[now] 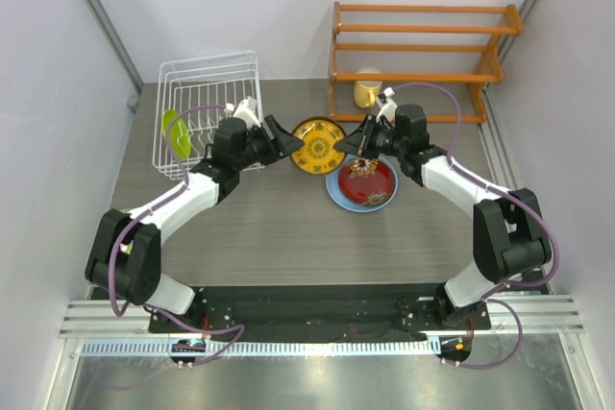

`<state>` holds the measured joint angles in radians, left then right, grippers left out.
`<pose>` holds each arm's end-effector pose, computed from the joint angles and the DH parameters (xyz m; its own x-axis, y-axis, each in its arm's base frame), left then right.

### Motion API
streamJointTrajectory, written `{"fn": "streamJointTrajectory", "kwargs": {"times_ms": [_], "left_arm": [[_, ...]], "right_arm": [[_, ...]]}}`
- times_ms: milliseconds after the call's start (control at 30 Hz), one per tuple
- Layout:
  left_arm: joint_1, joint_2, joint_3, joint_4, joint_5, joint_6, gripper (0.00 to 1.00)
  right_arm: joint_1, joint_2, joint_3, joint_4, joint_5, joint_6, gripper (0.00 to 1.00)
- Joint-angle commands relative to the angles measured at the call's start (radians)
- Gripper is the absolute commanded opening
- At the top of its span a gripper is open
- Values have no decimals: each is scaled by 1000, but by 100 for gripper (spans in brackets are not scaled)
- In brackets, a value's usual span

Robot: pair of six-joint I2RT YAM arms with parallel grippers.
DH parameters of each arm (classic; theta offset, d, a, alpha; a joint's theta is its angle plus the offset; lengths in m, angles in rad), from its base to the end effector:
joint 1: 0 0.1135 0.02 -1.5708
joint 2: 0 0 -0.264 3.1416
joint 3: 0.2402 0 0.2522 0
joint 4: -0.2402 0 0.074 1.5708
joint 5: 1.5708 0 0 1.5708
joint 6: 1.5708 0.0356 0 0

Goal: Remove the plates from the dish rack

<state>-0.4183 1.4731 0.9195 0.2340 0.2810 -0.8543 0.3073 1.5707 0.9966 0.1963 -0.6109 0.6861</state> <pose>0.3038 -0.1459 0.2645 -0.6643 -0.4976 -0.5578 0.1978 0.6026 -0.7731 0.3314 0.1266 0.2568 -0.7509 0.3061 -0.5851 -0.3621 0.5500 0.7526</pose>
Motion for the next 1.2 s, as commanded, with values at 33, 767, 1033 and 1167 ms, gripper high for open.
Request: {"fn": "streamJointTrajectory", "kwargs": {"times_ms": [33,767,1033,1167], "left_arm": [[-14,-60,65,-102,-141,138,77],[-14,-401,9,-328,-1012,580,96],[-14,-396,7,-329,-1026,572,97],[-13,-389,12,-334,-1036,574,98]], "right_arm": [[-5,-127,7,-188,201,-126,1],[-206,-120,-116,-437,261,-243,4],[-206,-51,-110,-409,209,-255,30],[-208,-38,-104,-414,200,-261,58]]}}
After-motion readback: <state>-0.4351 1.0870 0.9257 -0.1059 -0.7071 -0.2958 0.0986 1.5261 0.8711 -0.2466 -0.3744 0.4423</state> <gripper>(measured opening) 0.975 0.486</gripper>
